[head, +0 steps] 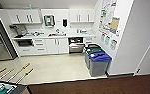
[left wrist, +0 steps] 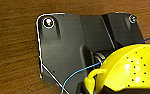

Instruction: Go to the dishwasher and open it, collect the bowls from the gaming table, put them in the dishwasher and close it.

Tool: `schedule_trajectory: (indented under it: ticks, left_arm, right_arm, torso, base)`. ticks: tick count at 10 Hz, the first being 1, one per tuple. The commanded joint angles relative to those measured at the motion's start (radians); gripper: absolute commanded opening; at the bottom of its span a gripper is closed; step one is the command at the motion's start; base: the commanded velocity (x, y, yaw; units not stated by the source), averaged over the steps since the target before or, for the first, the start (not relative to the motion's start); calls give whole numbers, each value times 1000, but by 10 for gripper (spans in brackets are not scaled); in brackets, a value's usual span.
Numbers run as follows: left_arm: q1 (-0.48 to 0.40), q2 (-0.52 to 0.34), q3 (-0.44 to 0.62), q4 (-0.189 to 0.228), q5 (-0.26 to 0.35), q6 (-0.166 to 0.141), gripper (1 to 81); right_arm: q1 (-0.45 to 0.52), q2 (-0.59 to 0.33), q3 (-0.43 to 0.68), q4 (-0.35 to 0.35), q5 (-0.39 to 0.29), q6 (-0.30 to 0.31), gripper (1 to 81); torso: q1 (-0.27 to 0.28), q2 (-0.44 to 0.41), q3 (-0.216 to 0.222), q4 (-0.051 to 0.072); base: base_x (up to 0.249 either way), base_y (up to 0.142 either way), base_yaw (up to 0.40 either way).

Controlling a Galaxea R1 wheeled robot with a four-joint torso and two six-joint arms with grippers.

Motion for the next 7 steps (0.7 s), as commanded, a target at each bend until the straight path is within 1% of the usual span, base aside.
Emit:
schedule_trajectory:
  ticks: [1, 7]
  left_arm:
    - [-33, -14, 4, 0, 44, -1, 10]
    - [-33, -13, 0, 0, 44, -1, 10]
  right_arm:
    - [33, -11, 0, -7, -43, -1, 10]
    - [36, -11, 0, -7, -45, -1, 10]
  torso:
    - [0, 0, 0, 0]
    - [0, 0, 0, 0]
  base:
    - [171, 0, 0]
    - [172, 0, 0]
